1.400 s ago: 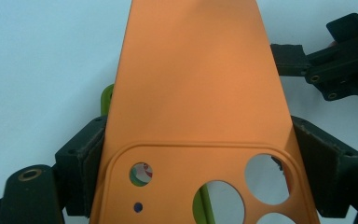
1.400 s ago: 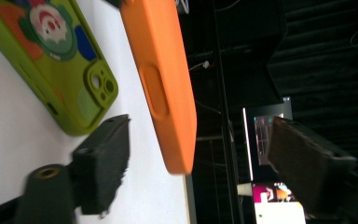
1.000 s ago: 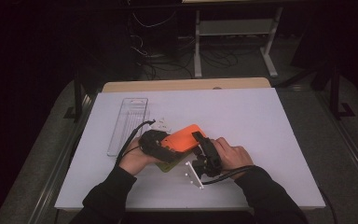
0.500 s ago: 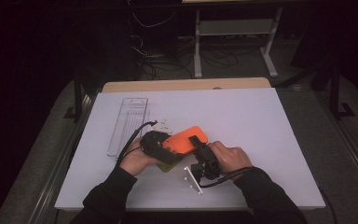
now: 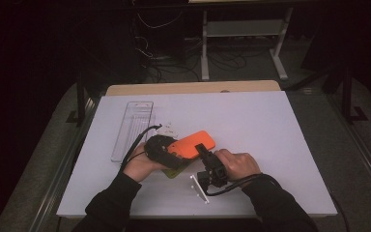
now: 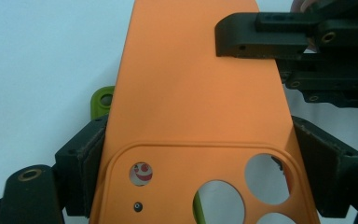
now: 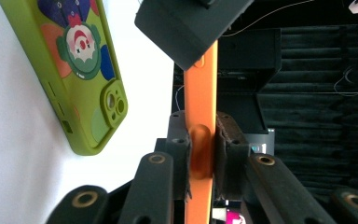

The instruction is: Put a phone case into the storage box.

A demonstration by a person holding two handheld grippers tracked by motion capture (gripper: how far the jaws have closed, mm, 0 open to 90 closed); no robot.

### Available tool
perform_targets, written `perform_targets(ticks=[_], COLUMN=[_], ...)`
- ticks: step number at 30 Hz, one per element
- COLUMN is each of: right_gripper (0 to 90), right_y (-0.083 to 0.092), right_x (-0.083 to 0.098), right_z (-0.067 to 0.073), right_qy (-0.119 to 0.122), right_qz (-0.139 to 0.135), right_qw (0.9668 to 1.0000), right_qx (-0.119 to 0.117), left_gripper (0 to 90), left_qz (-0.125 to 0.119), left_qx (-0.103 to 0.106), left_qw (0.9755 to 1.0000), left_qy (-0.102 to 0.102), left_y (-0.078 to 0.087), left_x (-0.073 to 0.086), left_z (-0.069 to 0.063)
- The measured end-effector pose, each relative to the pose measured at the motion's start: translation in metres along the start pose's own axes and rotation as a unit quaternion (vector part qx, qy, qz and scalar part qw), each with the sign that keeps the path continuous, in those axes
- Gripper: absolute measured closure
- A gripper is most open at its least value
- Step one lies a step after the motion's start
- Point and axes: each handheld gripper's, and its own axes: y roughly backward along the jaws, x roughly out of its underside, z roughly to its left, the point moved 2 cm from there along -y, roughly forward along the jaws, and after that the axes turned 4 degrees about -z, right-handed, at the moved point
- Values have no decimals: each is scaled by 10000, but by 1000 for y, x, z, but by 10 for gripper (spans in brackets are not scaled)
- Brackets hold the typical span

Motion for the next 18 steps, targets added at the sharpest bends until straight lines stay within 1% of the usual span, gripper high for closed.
perform_targets(ticks=[4,5,6,7,9,10,12,13,14,15,16,18], right_gripper=[813,817,822,825,826,827,827,826,827,829,829,829], right_y=[0,0,1,1,1,1,1,2,2,2,3,3], right_x=[-1,-2,-2,-2,-2,-2,-2,-2,-2,-2,-2,-2], right_z=[1,-1,-1,-2,-2,-3,-3,-3,-3,-4,-5,-5], right_qy=[-4,41,56,33,0,-19,-14,-20,-38,-49,-87,-82], right_qz=[81,56,36,14,4,6,4,-5,-11,-28,-26,-36], right_qw=[10000,9999,9998,9998,9998,9998,9997,9997,9996,9995,9994,9995], right_qx=[0,90,160,176,213,197,229,231,265,296,320,295], left_gripper=[152,151,151,150,148,147,144,142,140,137,135,121], left_qz=[-10,-7,-65,-55,16,-5,-17,-27,-92,-96,-143,-150], left_qx=[28,16,19,64,79,105,131,140,154,157,86,130], left_qw=[10000,10000,10000,10000,10000,9999,9999,9999,9998,9998,9998,9997], left_qy=[16,-31,-4,37,-48,-5,4,60,55,-6,-122,-115], left_y=[0,1,1,1,2,2,2,3,4,5,6,7], left_x=[0,0,-1,-1,-1,-1,0,0,-1,-1,-2,-2], left_z=[0,0,0,-1,1,1,2,1,1,0,0,-2])
